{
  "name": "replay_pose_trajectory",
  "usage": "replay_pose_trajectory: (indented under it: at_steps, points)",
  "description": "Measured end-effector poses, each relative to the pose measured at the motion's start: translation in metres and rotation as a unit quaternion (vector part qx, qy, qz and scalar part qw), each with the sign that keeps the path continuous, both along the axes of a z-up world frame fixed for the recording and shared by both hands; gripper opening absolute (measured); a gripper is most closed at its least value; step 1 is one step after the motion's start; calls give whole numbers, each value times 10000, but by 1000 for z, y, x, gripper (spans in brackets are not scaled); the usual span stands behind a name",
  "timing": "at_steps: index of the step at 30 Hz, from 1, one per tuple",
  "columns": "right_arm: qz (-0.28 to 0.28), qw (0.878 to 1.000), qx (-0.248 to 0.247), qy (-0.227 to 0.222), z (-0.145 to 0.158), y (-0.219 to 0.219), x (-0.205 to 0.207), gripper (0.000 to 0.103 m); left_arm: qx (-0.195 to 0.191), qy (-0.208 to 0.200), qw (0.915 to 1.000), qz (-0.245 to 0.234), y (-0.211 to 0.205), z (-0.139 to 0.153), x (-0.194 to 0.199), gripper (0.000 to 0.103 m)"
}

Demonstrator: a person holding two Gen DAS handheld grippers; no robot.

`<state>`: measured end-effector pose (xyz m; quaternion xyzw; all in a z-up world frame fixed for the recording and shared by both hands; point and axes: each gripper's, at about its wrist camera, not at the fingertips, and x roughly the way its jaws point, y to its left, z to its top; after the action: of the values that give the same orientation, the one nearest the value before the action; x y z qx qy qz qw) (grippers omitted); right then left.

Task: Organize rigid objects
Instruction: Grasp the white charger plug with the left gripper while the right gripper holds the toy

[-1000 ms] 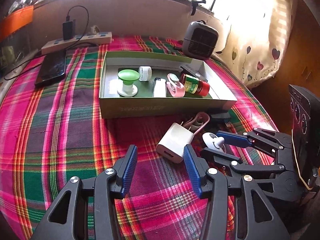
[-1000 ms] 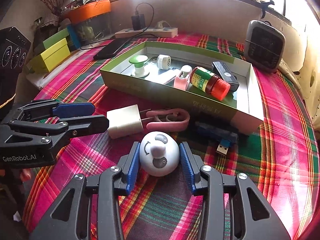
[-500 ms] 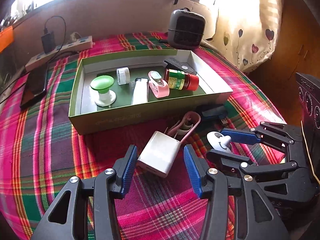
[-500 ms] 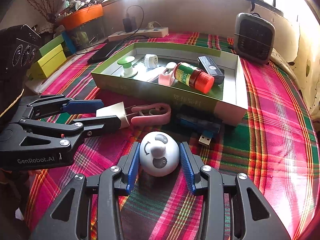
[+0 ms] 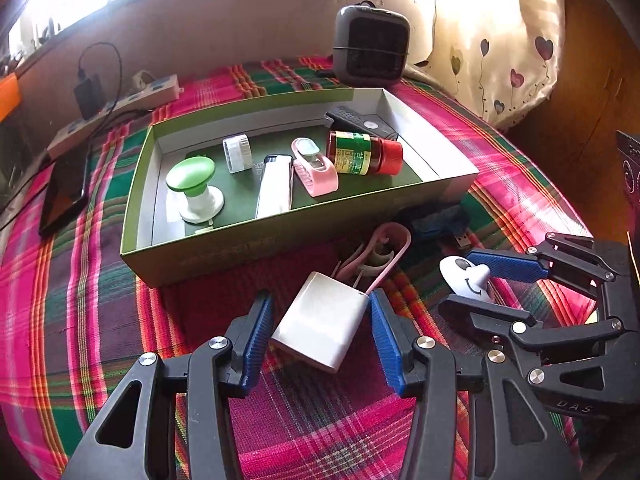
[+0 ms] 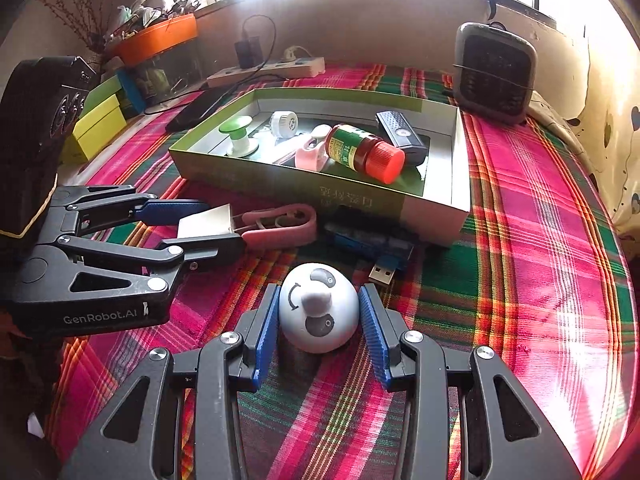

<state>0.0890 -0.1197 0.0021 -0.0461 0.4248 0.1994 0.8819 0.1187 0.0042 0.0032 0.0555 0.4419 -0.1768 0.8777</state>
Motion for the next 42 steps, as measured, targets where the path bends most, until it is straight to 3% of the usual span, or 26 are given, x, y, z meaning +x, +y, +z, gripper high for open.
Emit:
replay_pose_trajectory:
  at_steps: [16, 23, 37, 39, 40, 42]
  points:
    - [5, 10000, 97, 16, 0, -2, 1, 41, -161, -18, 9994, 309, 9, 0, -7, 45]
    - [5, 10000, 86, 12, 0, -2, 1, 41, -212, -147, 9975, 653, 20, -1, -17, 45]
    - [-16, 10000, 7, -11, 0, 0, 0, 41, -283, -167, 9962, 809, 23, 0, -20, 45]
    - [-30, 10000, 0, -12, 0, 1, 0, 41, -311, -186, 9961, 803, 23, 1, -21, 43]
    - [-32, 10000, -12, -14, 0, 1, 0, 41, -315, -196, 9961, 800, 22, 2, -22, 35]
    - [-42, 10000, -27, -21, 0, 1, 0, 41, -320, -206, 9962, 787, 22, 3, -23, 33]
